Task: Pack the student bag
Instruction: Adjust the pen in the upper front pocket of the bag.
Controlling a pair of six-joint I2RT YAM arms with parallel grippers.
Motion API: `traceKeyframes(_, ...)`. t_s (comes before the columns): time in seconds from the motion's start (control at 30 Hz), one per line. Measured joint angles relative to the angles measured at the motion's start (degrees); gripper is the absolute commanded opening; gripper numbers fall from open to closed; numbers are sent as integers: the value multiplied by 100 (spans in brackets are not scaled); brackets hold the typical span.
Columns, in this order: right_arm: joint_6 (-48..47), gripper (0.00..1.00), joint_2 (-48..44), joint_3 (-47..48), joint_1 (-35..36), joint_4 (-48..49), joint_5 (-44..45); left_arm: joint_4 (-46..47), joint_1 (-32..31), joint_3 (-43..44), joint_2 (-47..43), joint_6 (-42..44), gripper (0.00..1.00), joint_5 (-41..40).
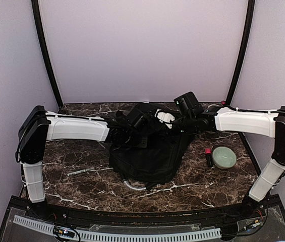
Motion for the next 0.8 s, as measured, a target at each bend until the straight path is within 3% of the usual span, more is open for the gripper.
traceKeyframes(0.17,2,0,0,0,0,0,-2,518,-9,-289,0,-28,1,-4)
traceKeyframes(0.37,0,0,0,-28,0,11,-9,785,-116,-581,-109,-46,9,9)
traceKeyframes(0.63,0,0,-11,-39,0,22,-22,72,-573,-1381,-1541,304,31,-20)
traceKeyframes(0.8,0,0,-11,-39,-2,22,-24,-710,-605,-1976,-2514,352,60,-341)
